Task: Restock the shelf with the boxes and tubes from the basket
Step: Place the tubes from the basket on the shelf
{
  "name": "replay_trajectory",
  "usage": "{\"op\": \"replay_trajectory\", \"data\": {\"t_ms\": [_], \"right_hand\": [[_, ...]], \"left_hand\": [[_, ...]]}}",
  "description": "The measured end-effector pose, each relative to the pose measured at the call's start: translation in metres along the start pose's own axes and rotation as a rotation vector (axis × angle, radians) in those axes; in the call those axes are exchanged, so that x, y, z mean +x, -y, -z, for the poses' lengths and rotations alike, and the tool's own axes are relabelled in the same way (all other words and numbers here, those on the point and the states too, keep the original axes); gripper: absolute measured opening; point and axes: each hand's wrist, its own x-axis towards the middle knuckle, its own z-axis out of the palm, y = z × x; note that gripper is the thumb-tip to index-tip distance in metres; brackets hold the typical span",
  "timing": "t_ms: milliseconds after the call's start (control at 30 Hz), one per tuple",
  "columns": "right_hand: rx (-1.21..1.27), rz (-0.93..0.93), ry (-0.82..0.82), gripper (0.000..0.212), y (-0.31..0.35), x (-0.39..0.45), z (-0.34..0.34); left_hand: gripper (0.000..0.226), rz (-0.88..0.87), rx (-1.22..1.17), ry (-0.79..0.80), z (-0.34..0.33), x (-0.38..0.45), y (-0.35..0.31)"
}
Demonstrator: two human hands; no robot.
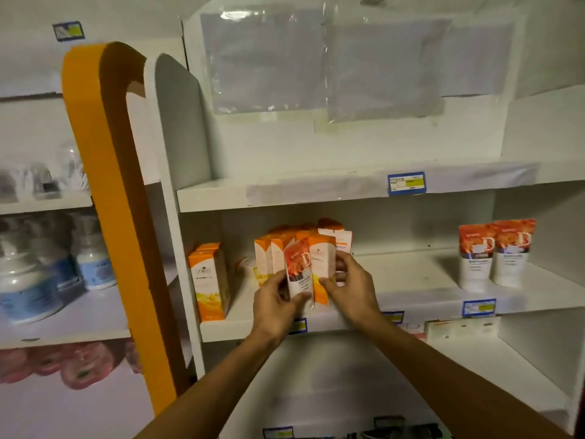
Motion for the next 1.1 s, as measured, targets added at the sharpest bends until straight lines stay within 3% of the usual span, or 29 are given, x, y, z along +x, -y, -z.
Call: {"op": "replay_trajectory", "data": {"t_ms": [333, 533, 767, 967, 1100], "right_hand": [[-0.116, 0.025, -0.019, 0.062, -0.011, 0.011, 0.001], [-0.155, -0.005, 0.008, 0.055, -0.013, 0.004, 0.003], [-0.04, -0.139, -0.002, 0.052, -0.023, -0.005, -0.002], [0.003, -0.116, -0.176, 0.036, -0.021, -0.014, 0.002], [0.017, -0.147, -0.095, 0.033, -0.024, -0.01, 0.002]], "left_hand": [[0.068, -0.161, 0.293, -0.08, -0.003, 0.003, 0.01], [0.075, -0.131, 0.352, -0.123, 0.005, -0.004, 0.012], [0.067, -0.118, 0.344, -0.184, 0.015, -0.015, 0.017], [0.05, -0.1, 0.381, -0.134, 0.006, -0.013, 0.015], [0.05, -0.027, 0.395, -0.199, -0.005, -0.006, 0.006]]}}
